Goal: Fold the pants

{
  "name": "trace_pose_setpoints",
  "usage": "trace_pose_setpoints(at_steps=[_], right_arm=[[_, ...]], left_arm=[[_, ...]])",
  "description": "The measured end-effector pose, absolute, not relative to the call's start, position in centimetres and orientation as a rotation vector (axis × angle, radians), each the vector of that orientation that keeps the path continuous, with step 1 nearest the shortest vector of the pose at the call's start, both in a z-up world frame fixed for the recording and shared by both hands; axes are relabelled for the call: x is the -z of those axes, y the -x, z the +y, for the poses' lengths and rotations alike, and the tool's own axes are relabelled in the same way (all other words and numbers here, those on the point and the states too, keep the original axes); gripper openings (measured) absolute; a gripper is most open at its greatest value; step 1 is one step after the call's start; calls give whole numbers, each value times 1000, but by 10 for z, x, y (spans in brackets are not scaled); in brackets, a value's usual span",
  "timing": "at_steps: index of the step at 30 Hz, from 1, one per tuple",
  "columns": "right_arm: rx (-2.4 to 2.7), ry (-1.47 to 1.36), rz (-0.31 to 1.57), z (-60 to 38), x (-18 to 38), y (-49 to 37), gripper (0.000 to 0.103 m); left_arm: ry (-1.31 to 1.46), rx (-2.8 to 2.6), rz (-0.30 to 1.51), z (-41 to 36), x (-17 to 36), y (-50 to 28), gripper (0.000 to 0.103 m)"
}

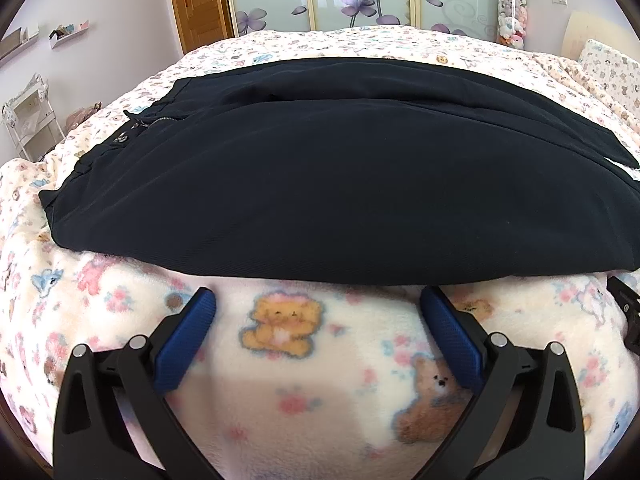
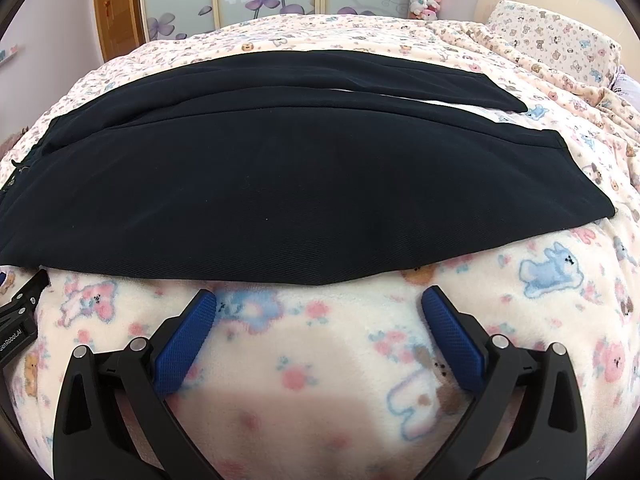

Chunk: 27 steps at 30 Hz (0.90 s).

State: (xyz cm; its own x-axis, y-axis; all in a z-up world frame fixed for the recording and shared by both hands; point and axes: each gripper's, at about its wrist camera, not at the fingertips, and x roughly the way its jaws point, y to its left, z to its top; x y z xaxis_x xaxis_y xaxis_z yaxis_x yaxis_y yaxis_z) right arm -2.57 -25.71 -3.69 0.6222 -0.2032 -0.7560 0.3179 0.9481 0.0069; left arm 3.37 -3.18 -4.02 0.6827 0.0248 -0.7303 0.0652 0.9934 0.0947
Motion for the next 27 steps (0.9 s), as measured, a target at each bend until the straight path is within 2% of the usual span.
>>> trace_pose_setpoints(at_steps=[27], right_arm=[[306, -140, 852, -258, 37, 25, 102]], left_arm=[[-116, 23, 819, -31, 41, -34, 101]])
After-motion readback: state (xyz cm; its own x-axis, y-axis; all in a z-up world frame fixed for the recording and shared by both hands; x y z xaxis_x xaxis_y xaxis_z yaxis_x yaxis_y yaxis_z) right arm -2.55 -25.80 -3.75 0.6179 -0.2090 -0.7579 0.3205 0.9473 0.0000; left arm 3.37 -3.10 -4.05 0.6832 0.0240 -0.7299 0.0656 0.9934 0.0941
